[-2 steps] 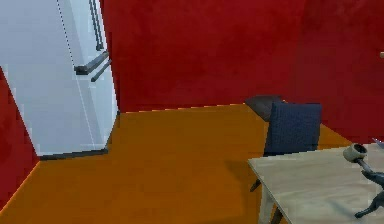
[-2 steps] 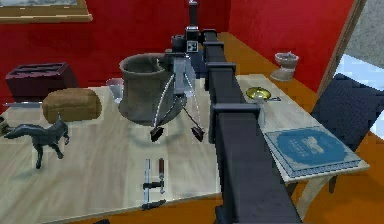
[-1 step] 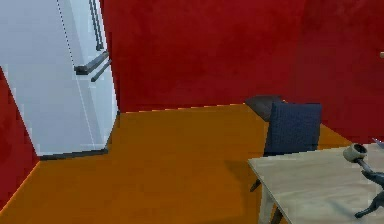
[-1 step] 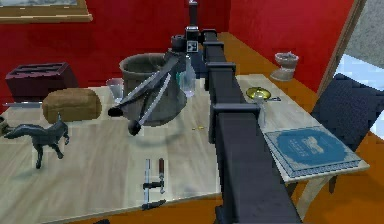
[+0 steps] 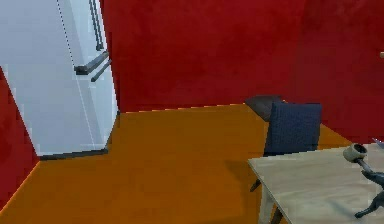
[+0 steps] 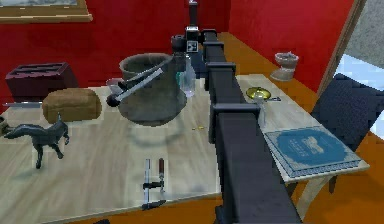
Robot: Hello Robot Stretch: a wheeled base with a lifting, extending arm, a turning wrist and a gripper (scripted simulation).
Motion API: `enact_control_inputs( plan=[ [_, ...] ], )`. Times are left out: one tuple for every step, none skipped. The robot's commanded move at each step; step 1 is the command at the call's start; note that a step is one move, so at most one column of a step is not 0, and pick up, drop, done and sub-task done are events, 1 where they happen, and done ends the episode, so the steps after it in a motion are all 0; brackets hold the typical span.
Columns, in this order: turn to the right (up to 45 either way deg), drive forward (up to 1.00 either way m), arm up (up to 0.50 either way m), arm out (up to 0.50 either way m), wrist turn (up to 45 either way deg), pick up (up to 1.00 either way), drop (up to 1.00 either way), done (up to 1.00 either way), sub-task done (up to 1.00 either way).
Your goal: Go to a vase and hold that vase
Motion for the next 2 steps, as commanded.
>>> enact_control_inputs(
  plan=[
    [0.0, 0.0, 0.0, 0.0, 45.0, 0.0, 0.0, 0.0, 0.0],
    [0.0, 0.0, 0.0, 0.0, 3.0, 0.0, 0.0, 0.0, 0.0]
  ],
)
